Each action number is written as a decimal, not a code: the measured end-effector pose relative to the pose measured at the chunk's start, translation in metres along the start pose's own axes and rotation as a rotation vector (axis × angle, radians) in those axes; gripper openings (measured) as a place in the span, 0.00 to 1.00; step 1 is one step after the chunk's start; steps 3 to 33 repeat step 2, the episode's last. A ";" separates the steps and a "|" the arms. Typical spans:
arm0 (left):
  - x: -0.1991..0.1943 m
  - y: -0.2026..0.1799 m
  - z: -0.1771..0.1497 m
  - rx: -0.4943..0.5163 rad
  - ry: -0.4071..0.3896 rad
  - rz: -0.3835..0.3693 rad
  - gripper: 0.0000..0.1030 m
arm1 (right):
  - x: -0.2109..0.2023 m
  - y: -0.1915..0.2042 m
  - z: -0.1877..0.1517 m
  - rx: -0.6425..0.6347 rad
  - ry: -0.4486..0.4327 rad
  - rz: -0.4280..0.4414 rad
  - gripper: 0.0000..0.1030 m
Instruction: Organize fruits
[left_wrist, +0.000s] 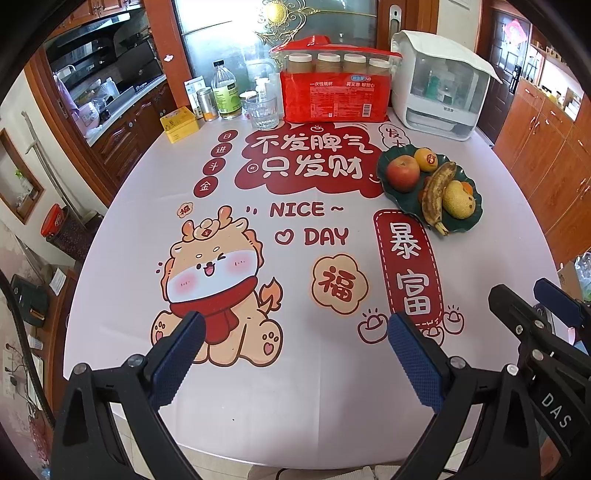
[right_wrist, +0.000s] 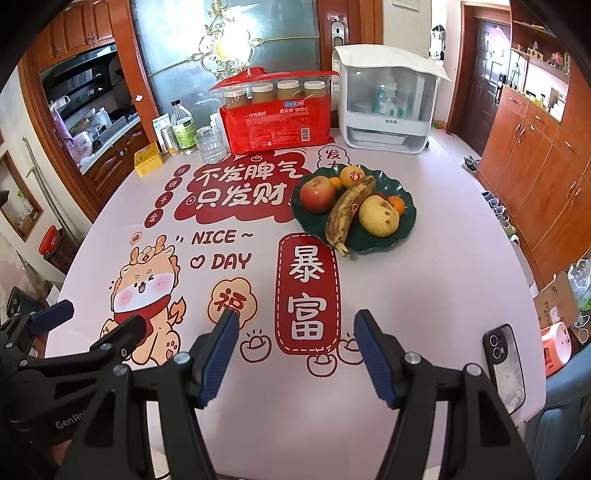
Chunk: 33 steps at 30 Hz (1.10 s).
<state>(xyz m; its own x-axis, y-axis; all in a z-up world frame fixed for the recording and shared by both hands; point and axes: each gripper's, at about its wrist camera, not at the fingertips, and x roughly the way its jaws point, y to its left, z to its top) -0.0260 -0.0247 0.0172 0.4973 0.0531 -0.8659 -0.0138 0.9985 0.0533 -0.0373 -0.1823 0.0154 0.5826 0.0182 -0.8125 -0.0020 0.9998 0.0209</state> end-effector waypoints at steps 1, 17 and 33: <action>0.000 0.000 0.000 0.000 0.000 0.000 0.95 | 0.000 0.000 0.000 0.000 0.000 0.000 0.63; 0.000 -0.001 0.000 0.000 0.000 0.000 0.95 | 0.000 0.001 -0.001 0.001 0.001 0.000 0.63; 0.000 -0.001 0.000 0.000 0.000 0.000 0.95 | 0.000 0.001 -0.001 0.001 0.001 0.000 0.63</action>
